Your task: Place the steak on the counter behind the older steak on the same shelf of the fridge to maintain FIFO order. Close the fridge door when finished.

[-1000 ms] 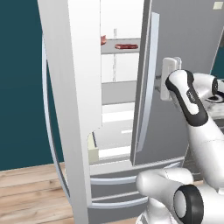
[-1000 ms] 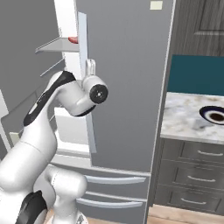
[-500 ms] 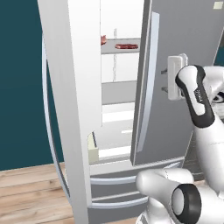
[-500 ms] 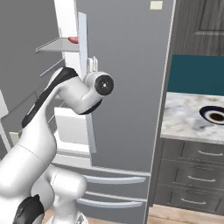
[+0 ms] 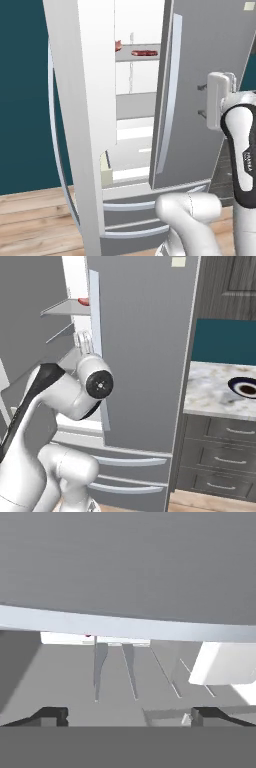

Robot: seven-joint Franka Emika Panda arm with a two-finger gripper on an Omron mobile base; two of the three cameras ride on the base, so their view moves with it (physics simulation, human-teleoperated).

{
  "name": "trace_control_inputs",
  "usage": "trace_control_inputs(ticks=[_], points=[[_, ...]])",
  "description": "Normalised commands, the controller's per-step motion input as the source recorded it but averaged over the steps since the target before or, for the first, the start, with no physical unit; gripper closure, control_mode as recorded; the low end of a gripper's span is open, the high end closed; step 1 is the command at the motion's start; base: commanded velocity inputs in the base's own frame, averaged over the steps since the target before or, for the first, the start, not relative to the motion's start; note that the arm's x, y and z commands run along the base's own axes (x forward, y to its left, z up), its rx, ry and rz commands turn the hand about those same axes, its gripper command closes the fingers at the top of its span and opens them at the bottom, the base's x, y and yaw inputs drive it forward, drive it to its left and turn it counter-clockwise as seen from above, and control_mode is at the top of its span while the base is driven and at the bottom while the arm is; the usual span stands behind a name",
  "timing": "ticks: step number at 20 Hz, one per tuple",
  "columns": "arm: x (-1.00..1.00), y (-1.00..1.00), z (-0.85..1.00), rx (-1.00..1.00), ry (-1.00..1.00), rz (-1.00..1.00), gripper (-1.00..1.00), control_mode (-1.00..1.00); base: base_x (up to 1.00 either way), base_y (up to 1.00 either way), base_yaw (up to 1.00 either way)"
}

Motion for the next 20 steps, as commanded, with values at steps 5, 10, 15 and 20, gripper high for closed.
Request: trace_control_inputs(ticks=[5,10,15,20], points=[[-0.50,0.65,-0.37,-0.32,-0.06,0.00,-1.00,-1.00,0.00,0.00,0.00],[-0.79,0.24,-0.16,-0.17,-0.02,-0.04,-1.00,-1.00,0.00,0.00,0.00],[-1.00,0.61,0.20,-0.20,-0.23,-0.08,-1.00,-1.00,0.00,0.00,0.00],[-1.00,0.88,0.01,-0.25,-0.31,-0.09,-1.00,-1.00,0.00,0.00,0.00]])
